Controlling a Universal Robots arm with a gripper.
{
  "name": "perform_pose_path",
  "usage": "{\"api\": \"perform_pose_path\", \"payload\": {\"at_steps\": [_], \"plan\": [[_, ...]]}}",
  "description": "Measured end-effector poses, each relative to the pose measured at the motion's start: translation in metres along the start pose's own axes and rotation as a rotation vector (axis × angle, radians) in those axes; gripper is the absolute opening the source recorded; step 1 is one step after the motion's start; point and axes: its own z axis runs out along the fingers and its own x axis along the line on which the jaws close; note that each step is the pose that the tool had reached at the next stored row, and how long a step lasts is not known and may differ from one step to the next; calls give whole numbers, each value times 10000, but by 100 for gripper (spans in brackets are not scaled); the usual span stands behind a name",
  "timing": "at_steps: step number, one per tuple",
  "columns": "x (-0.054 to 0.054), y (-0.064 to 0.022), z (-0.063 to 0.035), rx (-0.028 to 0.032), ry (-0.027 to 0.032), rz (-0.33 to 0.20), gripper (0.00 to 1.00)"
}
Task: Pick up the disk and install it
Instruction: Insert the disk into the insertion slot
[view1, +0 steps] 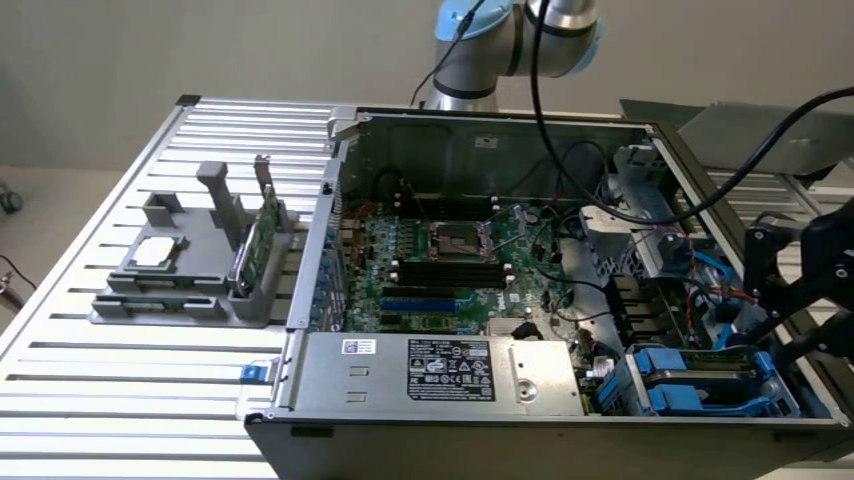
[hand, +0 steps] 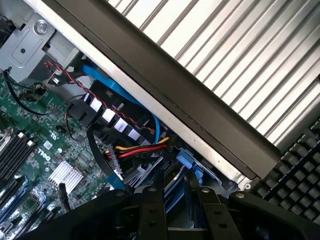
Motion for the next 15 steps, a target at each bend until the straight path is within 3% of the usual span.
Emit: {"api": "perform_pose_path", "payload": {"at_steps": [5, 15], "plan": [[22, -21, 19, -16, -9, 332, 31], [76, 20, 66, -38, -7, 627, 31]]}}
